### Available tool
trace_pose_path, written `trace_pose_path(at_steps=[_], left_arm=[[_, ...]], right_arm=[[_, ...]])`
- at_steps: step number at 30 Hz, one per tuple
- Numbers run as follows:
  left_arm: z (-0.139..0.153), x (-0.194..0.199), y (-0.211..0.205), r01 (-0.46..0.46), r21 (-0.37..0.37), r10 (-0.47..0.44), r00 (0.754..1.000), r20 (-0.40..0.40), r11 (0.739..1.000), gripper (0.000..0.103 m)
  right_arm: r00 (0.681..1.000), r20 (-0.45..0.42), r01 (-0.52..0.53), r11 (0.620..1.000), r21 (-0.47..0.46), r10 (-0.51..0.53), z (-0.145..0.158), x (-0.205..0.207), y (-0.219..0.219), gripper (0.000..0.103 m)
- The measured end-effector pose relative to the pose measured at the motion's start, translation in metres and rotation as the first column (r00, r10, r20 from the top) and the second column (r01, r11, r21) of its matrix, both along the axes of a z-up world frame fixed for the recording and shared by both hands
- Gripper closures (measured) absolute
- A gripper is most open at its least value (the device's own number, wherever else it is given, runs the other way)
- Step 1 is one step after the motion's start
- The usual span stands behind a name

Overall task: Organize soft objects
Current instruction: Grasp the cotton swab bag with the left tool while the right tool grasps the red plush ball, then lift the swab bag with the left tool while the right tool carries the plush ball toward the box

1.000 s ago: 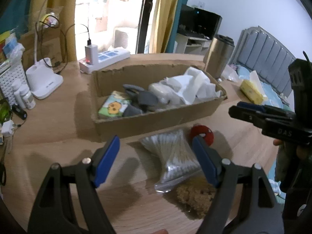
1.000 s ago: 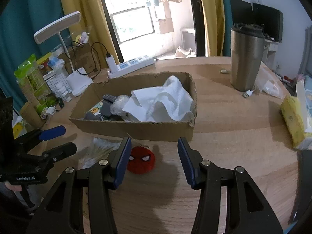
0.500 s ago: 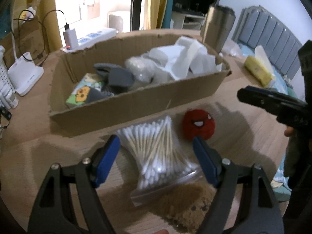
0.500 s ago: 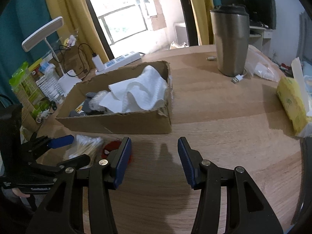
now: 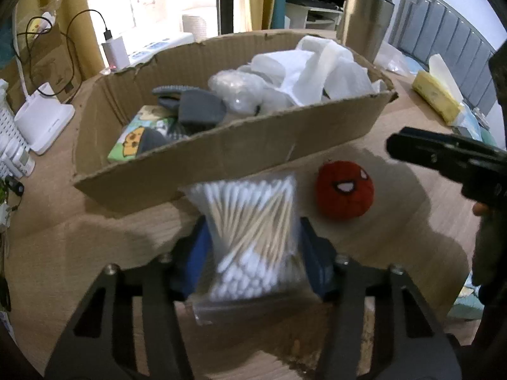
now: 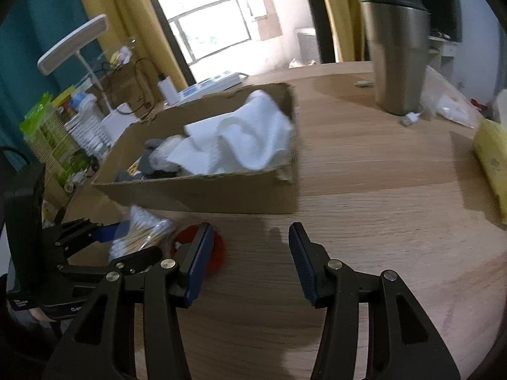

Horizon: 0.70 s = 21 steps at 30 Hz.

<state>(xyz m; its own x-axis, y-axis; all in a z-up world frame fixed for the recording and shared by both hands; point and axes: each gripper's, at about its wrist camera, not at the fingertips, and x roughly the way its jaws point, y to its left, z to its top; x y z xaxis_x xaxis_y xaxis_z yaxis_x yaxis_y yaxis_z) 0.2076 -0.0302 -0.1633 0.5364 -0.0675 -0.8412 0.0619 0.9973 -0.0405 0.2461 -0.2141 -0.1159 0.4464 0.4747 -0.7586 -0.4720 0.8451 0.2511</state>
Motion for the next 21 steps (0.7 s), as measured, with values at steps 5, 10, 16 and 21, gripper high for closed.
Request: trace_pose_path(at_steps=[5, 10, 16, 21], left_arm=[[0.003, -0.005, 0.004, 0.01, -0.011, -0.01, 1.0, 0.005, 1.0, 0.056], [0.009, -0.013, 0.014, 0.005, -0.018, -0.005, 1.0, 0.025, 1.0, 0.057], [0.013, -0.02, 0.029, -0.002, -0.055, 0.004, 0.999, 0.043, 0.998, 0.057], [0.021, -0.026, 0.039, -0.004, -0.083, 0.011, 0.997, 0.076, 0.997, 0.057]], right_arm=[[0.999, -0.01, -0.047, 0.999, -0.009, 0.047, -0.003, -0.005, 0.019, 0.051], [0.997, -0.027, -0.079, 0.997, -0.023, 0.079, -0.007, -0.006, 0.035, 0.05], [0.991, -0.058, -0.121, 0.991, -0.058, 0.118, -0.014, -0.008, 0.056, 0.043], [0.992, -0.064, -0.116, 0.988, -0.101, 0.11, -0.019, -0.008, 0.065, 0.043]])
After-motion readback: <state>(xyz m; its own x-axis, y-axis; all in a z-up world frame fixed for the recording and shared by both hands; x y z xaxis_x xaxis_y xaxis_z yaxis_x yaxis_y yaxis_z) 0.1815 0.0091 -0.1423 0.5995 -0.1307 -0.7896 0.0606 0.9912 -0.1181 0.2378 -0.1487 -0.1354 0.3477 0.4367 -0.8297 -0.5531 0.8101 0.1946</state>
